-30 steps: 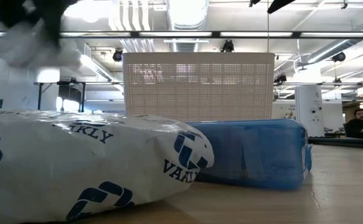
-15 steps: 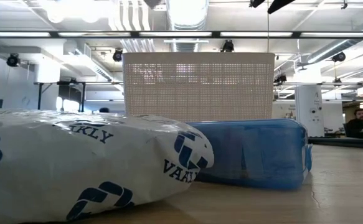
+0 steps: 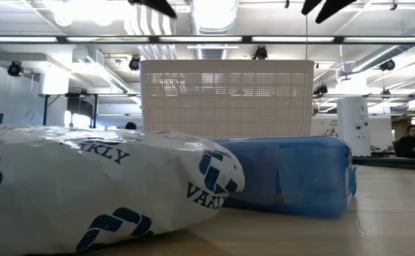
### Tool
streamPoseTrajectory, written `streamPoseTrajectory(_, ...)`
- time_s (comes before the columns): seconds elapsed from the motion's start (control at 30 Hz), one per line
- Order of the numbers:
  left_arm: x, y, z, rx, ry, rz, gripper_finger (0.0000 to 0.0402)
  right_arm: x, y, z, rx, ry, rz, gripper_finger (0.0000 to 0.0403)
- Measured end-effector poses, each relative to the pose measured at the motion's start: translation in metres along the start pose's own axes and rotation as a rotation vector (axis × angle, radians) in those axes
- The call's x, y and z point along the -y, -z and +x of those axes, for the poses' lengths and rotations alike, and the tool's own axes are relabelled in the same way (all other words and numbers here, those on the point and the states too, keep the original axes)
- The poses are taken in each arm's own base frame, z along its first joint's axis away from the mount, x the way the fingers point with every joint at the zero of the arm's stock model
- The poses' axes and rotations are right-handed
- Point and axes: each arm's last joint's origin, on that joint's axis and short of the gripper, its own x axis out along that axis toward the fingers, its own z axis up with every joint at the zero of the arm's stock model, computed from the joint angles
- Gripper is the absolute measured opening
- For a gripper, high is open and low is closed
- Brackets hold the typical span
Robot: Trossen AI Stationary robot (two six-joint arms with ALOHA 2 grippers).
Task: Pick & place medical supplies in basket/bin
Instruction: Put the red medicine box into the white bin
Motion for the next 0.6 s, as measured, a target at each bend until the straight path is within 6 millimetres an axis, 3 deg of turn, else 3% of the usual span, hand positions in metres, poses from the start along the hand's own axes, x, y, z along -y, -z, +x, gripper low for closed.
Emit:
streamPoseTrajectory(0.17, 0.047, 0.043, -0.041, -0.168, 0.184, 0.085, 0.0322, -0.003, 0.005, 0.004, -0.062, -0.047, -0.046, 0.0347)
streamPoseTrajectory(0.3, 0.087, 0.090, -0.057, -0.267, 0.273, 0.146, 0.0322, -0.005, 0.009, 0.008, -0.072, -0.039, -0.056, 0.0347)
streamPoseTrajectory(0.4, 0.106, 0.131, -0.048, -0.330, 0.281, 0.160, 0.0322, -0.009, 0.010, 0.012, -0.060, -0.059, -0.043, 0.0347)
streamPoseTrajectory(0.6, 0.115, 0.188, -0.011, -0.352, 0.269, 0.028, 0.0323, -0.032, 0.008, 0.021, -0.084, -0.249, -0.049, 0.0347)
